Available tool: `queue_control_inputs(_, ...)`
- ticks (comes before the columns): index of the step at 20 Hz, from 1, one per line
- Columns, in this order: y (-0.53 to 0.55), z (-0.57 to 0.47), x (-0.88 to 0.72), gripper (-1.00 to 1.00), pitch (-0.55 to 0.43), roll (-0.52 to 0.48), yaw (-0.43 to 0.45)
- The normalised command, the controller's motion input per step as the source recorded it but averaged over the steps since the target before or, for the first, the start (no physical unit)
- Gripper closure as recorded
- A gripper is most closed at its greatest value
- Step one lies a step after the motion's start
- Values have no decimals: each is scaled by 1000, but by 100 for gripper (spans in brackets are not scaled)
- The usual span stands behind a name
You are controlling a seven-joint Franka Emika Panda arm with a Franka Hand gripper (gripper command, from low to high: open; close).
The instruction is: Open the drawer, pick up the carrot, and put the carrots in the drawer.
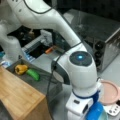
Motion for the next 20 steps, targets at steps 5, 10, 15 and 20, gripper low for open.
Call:
queue_control_inputs(5,46,60,208,-100,184,97,-95)
queue_control_inputs(10,38,10,215,-100,180,55,-100)
queue_control_inputs(15,29,-21,220,-100,153,49,-94)
queue_control_inputs(20,19,47,228,-100,116,23,-102)
